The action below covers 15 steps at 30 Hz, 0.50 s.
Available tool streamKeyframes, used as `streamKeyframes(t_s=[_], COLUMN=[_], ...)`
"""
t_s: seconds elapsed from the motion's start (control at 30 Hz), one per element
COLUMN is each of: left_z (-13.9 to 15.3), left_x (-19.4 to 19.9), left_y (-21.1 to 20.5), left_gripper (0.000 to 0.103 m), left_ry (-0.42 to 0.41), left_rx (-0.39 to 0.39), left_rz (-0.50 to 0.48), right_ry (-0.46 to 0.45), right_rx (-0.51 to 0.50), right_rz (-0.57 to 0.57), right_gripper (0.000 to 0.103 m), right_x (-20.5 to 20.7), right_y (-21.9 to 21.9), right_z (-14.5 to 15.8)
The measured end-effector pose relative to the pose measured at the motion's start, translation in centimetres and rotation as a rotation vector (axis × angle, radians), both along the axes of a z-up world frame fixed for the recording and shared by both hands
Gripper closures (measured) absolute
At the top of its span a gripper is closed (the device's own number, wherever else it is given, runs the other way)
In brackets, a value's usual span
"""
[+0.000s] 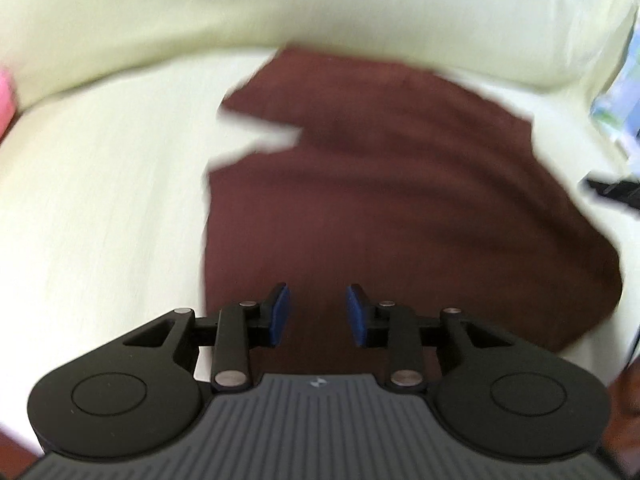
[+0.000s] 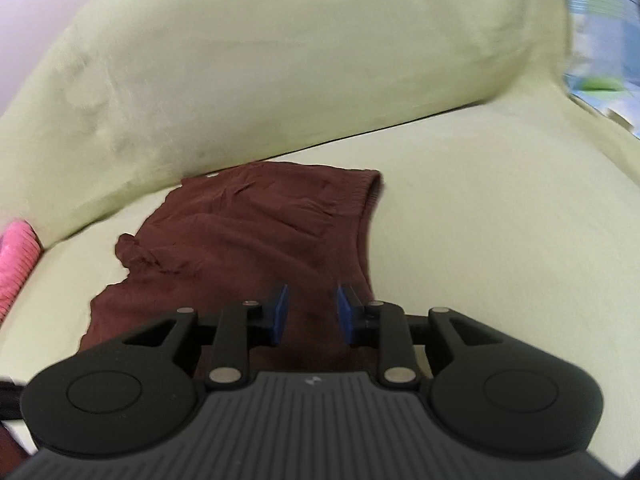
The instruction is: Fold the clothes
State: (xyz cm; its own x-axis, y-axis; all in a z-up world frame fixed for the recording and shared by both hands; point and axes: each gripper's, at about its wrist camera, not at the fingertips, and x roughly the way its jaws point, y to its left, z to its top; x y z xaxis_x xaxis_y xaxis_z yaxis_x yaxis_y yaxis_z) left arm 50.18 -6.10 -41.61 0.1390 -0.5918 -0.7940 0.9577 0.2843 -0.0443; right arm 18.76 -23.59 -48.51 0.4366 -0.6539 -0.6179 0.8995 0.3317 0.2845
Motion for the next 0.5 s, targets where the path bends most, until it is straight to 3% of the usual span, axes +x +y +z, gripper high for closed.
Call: streamKeyframes(t_s=[0.03,0.07,0.17,0.3,0.33,0.37,0.4,0.43,0.5], left_z=[0.1,0.1,-0.7,-2.4,-2.8,-3.3,-3.7,-4.0,-4.4], left_x=[0.0,0.2,1.0,1.6,1.8,1.9,2.0,2.0,2.2], left_y=[-1.0,-2.1,-4.4,-5.4,-5.5,-5.5,-5.4,-5.5,-5.5], left_gripper=[0.064,0.064,0.064,0.064,0.064,0.064,0.064,0.064,0.064], left_ry=[-0.019,-0.022,-0.002,0.003,0.006,0.005,0.002,-0.003,-0.014], left_rx=[-0.006,-0.008,0.000,0.032,0.040,0.049,0.060,0.067,0.057], left_rz=[-0.003,-0.006,0.009,0.036,0.043,0.049,0.054,0.055,0.044], right_ry=[-0.011,-0.023,-0.055,-0.089,-0.086,-0.081,-0.080,-0.071,-0.050], right_rx=[0.011,0.022,0.053,0.129,0.162,0.175,0.178,0.178,0.165], right_rz=[-0.019,-0.039,-0.082,-0.095,-0.100,-0.091,-0.072,-0.056,-0.047], right_gripper=[0.079,0.073,0.032,0.031,0.031,0.038,0.069,0.082,0.082], right_x=[0.1,0.1,0.4,1.4,2.3,2.9,3.1,3.4,3.5], right_y=[-1.5,-2.9,-7.1,-14.4,-16.0,-16.9,-17.6,-18.3,-19.5], right_z=[-0.3,-0.6,-1.5,-3.0,-3.8,-4.4,-4.7,-5.0,-5.1])
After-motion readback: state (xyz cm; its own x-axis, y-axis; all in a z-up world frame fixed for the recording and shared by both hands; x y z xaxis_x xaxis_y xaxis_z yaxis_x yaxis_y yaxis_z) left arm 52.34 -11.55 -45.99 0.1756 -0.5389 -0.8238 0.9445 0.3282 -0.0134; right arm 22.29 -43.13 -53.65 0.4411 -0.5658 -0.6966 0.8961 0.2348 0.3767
